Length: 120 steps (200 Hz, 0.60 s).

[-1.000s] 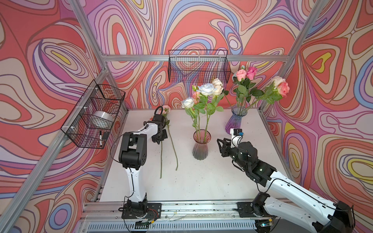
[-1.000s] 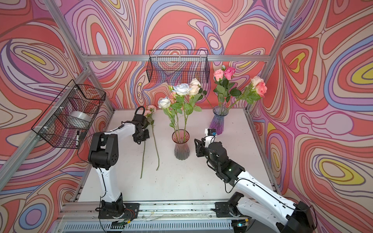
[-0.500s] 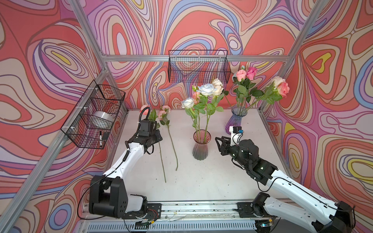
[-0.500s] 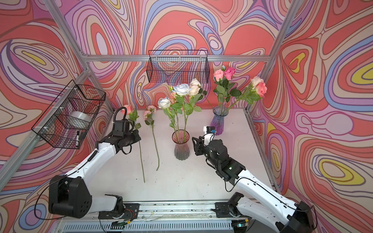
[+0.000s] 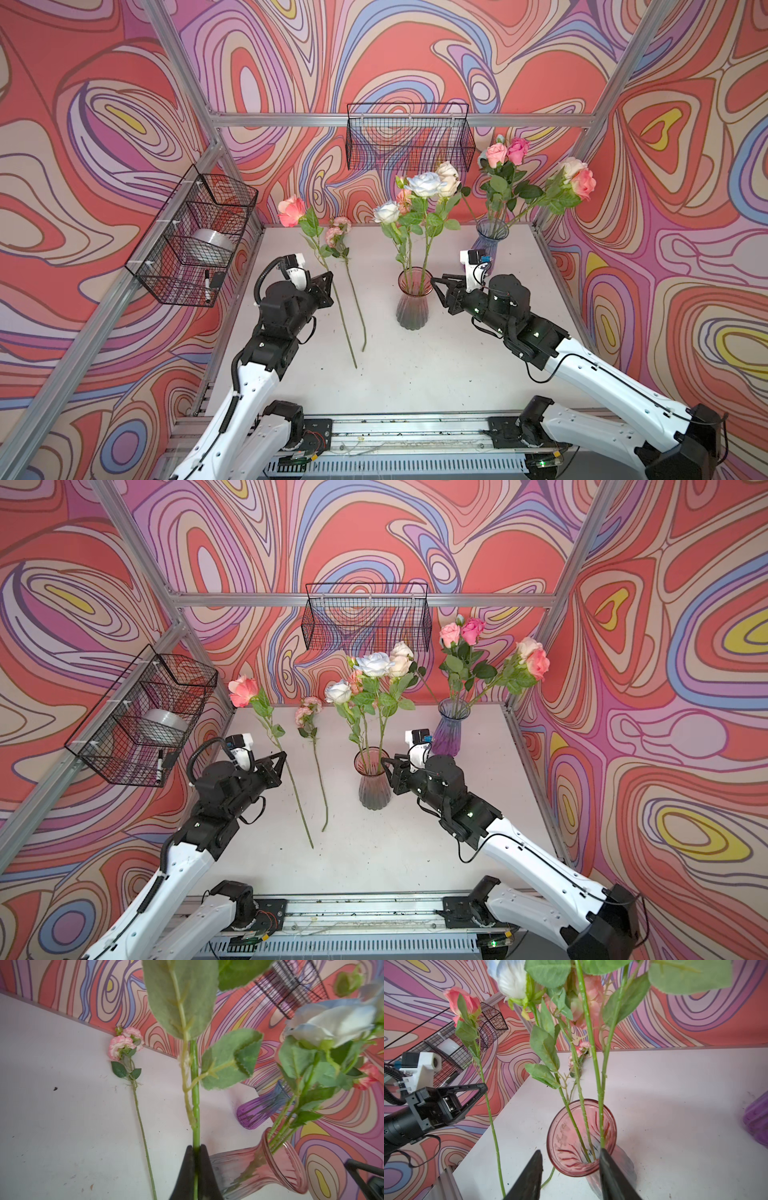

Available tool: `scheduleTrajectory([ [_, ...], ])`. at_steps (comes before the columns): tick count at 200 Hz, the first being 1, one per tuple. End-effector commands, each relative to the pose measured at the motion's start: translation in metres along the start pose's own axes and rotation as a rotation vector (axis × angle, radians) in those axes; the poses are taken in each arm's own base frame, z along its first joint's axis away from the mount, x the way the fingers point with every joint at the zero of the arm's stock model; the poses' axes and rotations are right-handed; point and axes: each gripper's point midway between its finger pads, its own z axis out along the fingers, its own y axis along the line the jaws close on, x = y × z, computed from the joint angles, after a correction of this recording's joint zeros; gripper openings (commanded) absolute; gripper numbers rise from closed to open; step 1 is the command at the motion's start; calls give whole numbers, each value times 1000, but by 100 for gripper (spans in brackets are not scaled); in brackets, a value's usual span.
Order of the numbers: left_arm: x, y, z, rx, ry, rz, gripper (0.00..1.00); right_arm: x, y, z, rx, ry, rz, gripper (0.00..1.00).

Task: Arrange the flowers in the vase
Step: 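Lift the pink rose upright with the left gripper, then hold the pink rose upright with the left gripper while the right reaches toward it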

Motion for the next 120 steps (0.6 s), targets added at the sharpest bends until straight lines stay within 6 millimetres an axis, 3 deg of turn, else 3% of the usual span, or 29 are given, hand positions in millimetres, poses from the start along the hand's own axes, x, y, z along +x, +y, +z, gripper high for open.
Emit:
scheduleTrajectory([
  [1, -26, -37, -21, 150, -169, 48, 0, -10, 32, 2, -147, 31, -15, 45],
  [36, -36, -70, -45, 307, -235, 51, 0, -9, 71, 12, -219, 57, -102, 43],
  [65, -35, -90, -48, 380, -196, 44, 0, -9, 105, 19, -279, 60, -153, 42],
  [120, -15, -137, -45, 507, -123, 114, 0, -8, 144, 30, -396, 84, -190, 43],
])
